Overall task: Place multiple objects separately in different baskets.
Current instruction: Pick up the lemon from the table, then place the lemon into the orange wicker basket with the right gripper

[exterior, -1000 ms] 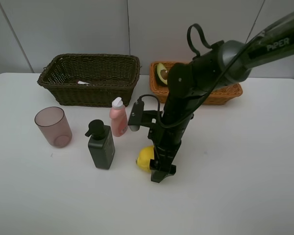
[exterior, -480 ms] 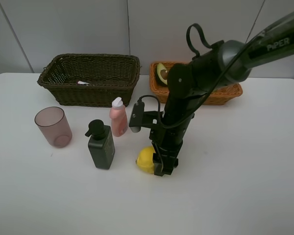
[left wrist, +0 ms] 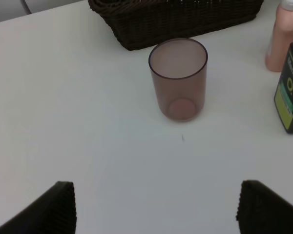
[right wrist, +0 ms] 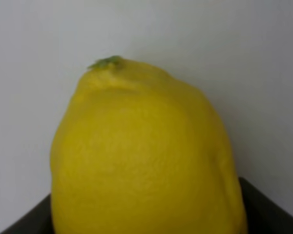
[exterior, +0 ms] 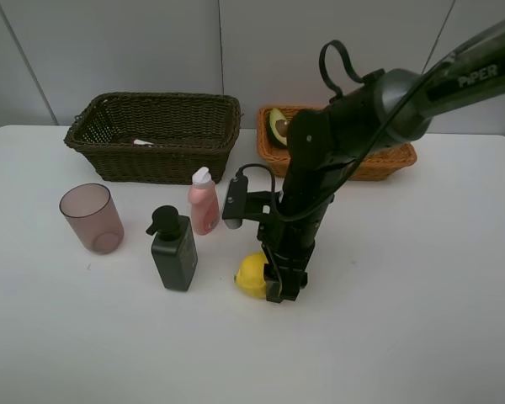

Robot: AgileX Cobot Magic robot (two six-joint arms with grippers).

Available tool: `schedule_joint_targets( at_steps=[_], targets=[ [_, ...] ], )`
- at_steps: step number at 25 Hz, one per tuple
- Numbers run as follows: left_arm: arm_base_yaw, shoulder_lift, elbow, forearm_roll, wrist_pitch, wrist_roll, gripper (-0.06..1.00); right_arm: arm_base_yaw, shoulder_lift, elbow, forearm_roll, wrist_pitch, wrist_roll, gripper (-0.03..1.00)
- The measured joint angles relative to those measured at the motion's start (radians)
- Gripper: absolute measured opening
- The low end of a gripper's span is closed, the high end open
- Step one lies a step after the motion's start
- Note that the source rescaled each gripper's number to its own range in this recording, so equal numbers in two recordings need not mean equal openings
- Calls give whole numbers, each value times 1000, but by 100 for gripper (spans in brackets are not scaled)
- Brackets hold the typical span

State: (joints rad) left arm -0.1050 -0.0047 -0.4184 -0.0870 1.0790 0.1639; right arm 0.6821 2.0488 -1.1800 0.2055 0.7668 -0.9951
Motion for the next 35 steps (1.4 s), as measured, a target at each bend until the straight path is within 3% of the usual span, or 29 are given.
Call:
schedule_joint_targets(
  at_steps=[9, 15, 21, 29, 35],
  targets=[
    [0, 0, 0, 0, 0, 0, 89, 0, -11, 0, -8, 11, 0, 55],
    [0, 0, 0, 0, 0, 0, 89, 0, -67, -14, -14, 70, 0, 55],
    [0, 0, 0, 0, 0, 0, 89, -8, -134, -65, -74, 108, 48, 55],
    [0, 0, 0, 0, 0, 0, 89, -119, -152, -197, -141, 122, 156, 55],
    [0, 0, 0, 0, 0, 0, 89, -242, -152, -289, -143, 92, 166, 55]
  ],
)
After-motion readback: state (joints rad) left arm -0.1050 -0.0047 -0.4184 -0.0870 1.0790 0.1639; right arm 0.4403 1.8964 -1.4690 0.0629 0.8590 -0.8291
